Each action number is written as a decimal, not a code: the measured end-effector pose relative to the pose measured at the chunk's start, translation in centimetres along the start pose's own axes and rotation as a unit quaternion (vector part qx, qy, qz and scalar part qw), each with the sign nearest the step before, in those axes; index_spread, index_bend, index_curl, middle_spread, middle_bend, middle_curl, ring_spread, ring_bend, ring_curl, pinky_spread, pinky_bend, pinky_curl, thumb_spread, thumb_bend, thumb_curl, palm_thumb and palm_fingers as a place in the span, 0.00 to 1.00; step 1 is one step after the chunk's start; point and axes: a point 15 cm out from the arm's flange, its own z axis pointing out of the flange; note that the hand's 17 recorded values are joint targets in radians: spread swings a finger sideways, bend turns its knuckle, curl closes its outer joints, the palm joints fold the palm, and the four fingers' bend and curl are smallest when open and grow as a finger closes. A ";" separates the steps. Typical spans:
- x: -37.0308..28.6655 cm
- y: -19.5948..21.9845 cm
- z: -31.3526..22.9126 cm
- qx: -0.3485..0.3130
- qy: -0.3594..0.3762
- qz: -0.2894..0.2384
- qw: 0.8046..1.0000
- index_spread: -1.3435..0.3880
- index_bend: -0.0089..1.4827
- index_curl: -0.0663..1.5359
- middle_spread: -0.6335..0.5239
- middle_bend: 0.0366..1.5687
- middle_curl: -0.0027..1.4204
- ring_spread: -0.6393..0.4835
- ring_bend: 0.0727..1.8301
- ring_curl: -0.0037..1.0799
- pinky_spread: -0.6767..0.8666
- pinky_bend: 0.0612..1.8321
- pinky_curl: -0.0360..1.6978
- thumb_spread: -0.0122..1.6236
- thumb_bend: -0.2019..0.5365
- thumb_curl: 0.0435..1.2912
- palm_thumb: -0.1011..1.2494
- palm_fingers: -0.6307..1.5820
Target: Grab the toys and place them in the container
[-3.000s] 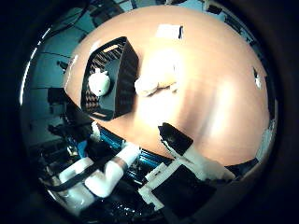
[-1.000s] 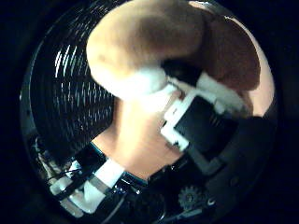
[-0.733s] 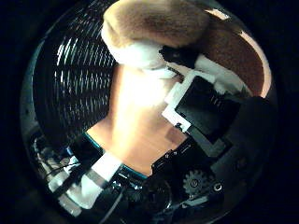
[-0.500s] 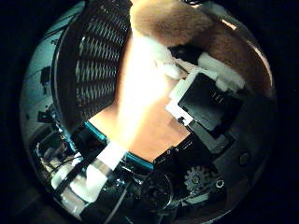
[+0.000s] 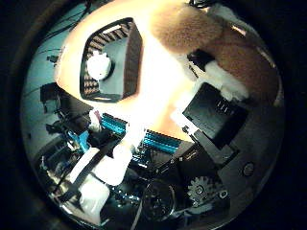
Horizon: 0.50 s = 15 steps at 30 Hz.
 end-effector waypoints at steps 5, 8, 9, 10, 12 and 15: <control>-3.3 -1.5 -3.9 0.031 -0.008 -0.011 0.999 0.60 0.66 0.62 0.37 0.77 0.65 0.35 0.70 0.68 0.23 0.59 0.50 0.49 0.25 0.59 0.80 0.75; -6.0 -2.6 -6.1 0.053 -0.023 -0.020 0.998 0.60 0.66 0.63 0.37 0.77 0.66 0.35 0.70 0.68 0.23 0.58 0.51 0.49 0.25 0.60 0.81 0.75; -6.9 -3.0 -6.6 0.057 -0.026 -0.024 0.998 0.60 0.65 0.63 0.37 0.76 0.66 0.35 0.70 0.68 0.23 0.58 0.51 0.49 0.25 0.60 0.81 0.75; -7.8 -3.4 -7.3 0.065 -0.028 -0.029 0.997 0.60 0.65 0.63 0.37 0.76 0.66 0.35 0.69 0.69 0.23 0.58 0.51 0.49 0.25 0.60 0.81 0.75; -9.8 -4.3 -8.4 0.078 -0.035 -0.039 0.996 0.60 0.65 0.63 0.37 0.76 0.67 0.35 0.69 0.69 0.23 0.57 0.52 0.49 0.25 0.61 0.81 0.75; -12.8 -5.8 -9.8 0.098 -0.047 -0.053 0.993 0.60 0.65 0.64 0.37 0.76 0.68 0.35 0.69 0.70 0.22 0.56 0.53 0.49 0.25 0.61 0.81 0.76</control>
